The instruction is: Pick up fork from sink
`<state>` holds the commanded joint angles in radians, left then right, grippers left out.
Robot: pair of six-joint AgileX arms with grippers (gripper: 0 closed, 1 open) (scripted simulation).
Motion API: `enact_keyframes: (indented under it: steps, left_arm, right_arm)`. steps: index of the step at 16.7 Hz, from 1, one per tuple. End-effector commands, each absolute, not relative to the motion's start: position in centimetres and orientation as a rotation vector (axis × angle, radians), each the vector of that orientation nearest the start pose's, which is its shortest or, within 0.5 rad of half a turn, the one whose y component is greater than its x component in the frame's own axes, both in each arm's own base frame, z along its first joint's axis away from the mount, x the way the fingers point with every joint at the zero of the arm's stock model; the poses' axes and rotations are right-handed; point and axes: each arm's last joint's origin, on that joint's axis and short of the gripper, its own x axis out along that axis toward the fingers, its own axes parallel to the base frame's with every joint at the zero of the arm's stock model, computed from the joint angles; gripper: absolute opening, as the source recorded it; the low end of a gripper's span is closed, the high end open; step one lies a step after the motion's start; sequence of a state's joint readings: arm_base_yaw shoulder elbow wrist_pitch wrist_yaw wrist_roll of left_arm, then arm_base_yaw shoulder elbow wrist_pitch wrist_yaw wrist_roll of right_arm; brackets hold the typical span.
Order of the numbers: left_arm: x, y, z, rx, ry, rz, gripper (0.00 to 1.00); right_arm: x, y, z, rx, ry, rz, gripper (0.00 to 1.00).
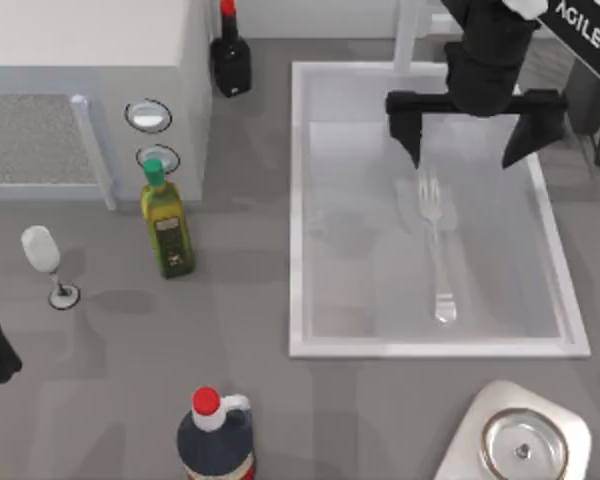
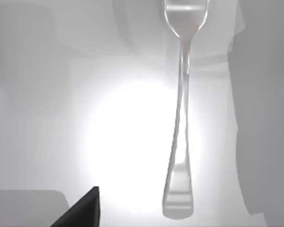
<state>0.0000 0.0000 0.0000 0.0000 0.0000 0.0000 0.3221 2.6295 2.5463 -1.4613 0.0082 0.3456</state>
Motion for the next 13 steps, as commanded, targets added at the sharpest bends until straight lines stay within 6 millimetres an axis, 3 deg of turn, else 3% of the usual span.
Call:
enact_keyframes:
  steps: [2, 9, 13]
  left_arm:
    - [10.6, -0.1, 16.0, 0.000, 0.000, 0.000, 1.00]
    - [10.6, -0.1, 16.0, 0.000, 0.000, 0.000, 1.00]
    - [10.6, -0.1, 16.0, 0.000, 0.000, 0.000, 1.00]
  right_arm:
    - [48.1, 17.1, 16.0, 0.009, 1.568, -0.007, 1.00]
    - [48.3, 16.9, 15.4, 0.013, 1.573, -0.009, 1.00]
    - [48.9, 17.3, 11.6, 0.021, 1.571, 0.013, 1.00]
